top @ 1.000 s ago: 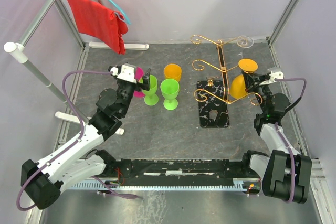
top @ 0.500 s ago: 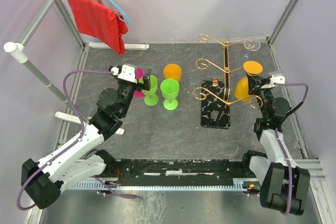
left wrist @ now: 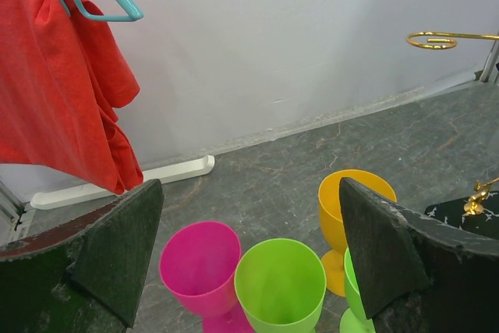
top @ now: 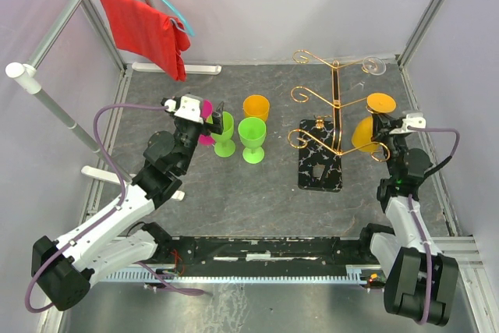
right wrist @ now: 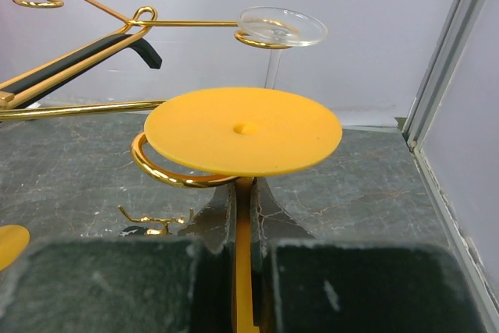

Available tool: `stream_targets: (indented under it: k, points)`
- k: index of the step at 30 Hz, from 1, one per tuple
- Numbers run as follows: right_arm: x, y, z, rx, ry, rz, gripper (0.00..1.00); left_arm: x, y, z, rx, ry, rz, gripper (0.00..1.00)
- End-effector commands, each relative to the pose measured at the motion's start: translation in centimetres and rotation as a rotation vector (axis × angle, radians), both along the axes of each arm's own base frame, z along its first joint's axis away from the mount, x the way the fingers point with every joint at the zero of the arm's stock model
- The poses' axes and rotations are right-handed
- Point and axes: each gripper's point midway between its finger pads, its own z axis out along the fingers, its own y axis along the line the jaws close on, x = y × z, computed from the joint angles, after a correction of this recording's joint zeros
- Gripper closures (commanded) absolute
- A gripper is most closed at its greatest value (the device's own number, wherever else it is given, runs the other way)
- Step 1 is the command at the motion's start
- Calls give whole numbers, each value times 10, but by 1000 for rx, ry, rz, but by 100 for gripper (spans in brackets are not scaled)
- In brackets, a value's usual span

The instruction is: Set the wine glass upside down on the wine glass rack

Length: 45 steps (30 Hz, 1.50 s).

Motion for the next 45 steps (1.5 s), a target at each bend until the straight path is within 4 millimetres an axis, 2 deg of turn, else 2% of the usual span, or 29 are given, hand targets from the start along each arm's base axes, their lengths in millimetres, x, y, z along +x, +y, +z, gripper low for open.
stream_targets:
  k: [1, 8, 15, 20, 24, 28, 36, 45]
  points:
    - [-8, 1, -12, -9, 37, 0, 99, -1, 2, 17, -60, -49, -3, 1]
    - [-23, 15, -9, -27, 12, 59, 93, -3, 2, 16, -70, -49, -10, 1]
    - [-20, 24, -7, -20, 14, 113, 90, -4, 3, 17, -78, -49, -8, 1]
    - [-22, 21, -6, -14, 13, 96, 78, -4, 2, 15, -72, -42, -9, 1]
    - [-25, 17, -6, -13, 17, 64, 66, -3, 2, 15, -71, -40, -7, 1]
    - [-30, 10, -5, -12, 20, 17, 59, -3, 2, 14, -69, -37, -6, 1]
    - [-39, -16, -17, -8, 52, -139, 51, -1, 1, 11, -58, -32, -7, 1]
    - [-38, -25, -22, 18, 85, -183, 47, 0, 1, 9, -44, -25, -4, 1]
